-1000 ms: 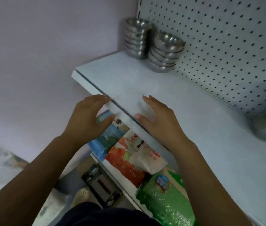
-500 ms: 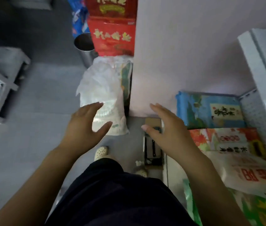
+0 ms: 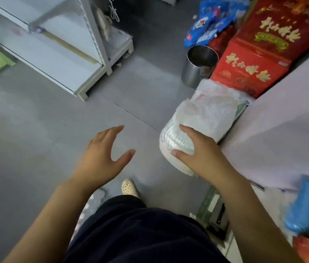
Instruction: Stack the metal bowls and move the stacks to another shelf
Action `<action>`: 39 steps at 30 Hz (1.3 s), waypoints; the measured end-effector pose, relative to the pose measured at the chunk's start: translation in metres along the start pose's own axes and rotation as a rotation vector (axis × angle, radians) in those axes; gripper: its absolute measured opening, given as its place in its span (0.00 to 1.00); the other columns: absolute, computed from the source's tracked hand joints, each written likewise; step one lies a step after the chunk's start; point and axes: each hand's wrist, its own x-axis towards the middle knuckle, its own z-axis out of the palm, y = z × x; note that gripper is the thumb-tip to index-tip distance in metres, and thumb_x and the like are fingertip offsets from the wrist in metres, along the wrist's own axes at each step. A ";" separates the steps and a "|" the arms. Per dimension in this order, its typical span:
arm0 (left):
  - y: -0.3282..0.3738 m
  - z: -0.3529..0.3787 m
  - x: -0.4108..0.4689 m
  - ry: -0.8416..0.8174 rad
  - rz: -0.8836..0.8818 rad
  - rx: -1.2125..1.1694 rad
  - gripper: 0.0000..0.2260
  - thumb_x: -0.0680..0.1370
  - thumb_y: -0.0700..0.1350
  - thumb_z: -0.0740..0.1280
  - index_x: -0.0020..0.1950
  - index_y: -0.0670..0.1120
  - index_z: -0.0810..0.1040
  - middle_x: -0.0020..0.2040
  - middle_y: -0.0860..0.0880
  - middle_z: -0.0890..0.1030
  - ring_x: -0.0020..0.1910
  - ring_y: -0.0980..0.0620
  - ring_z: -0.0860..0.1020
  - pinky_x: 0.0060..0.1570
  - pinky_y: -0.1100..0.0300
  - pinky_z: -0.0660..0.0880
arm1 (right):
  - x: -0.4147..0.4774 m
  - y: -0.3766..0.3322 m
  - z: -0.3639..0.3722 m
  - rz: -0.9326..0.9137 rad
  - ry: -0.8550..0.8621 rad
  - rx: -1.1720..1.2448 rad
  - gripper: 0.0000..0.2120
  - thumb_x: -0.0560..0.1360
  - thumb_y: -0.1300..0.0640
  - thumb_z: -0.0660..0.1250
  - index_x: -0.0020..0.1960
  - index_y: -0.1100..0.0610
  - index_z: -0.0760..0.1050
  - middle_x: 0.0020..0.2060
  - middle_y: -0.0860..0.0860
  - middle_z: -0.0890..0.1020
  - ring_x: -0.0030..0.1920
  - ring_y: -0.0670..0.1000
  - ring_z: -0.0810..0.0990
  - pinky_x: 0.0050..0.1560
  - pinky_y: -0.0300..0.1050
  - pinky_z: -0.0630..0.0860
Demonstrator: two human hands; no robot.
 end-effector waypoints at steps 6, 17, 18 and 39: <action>-0.093 -0.096 0.038 0.109 -0.085 0.031 0.33 0.78 0.62 0.67 0.80 0.52 0.63 0.76 0.50 0.71 0.75 0.48 0.68 0.73 0.49 0.66 | 0.101 -0.132 0.049 -0.225 -0.082 0.009 0.35 0.77 0.46 0.74 0.80 0.46 0.64 0.76 0.44 0.70 0.76 0.45 0.67 0.66 0.32 0.60; -0.198 -0.176 0.060 0.290 -0.327 -0.109 0.33 0.77 0.63 0.67 0.79 0.54 0.63 0.76 0.53 0.71 0.75 0.52 0.68 0.69 0.59 0.64 | 0.221 -0.280 0.101 -0.479 -0.271 -0.123 0.39 0.74 0.45 0.77 0.79 0.46 0.64 0.76 0.44 0.71 0.76 0.45 0.67 0.70 0.36 0.62; -0.204 -0.180 0.065 0.303 -0.347 -0.118 0.34 0.77 0.64 0.67 0.79 0.55 0.63 0.76 0.53 0.71 0.75 0.52 0.69 0.70 0.58 0.65 | 0.235 -0.291 0.104 -0.495 -0.281 -0.133 0.39 0.73 0.45 0.77 0.79 0.46 0.64 0.76 0.44 0.71 0.76 0.45 0.67 0.70 0.36 0.62; -0.363 -0.372 0.264 0.768 -0.710 -0.122 0.35 0.75 0.66 0.67 0.79 0.56 0.63 0.75 0.57 0.70 0.75 0.55 0.67 0.71 0.56 0.66 | 0.552 -0.617 0.154 -0.929 -0.541 -0.251 0.35 0.76 0.41 0.73 0.79 0.40 0.63 0.76 0.39 0.70 0.75 0.40 0.67 0.67 0.37 0.62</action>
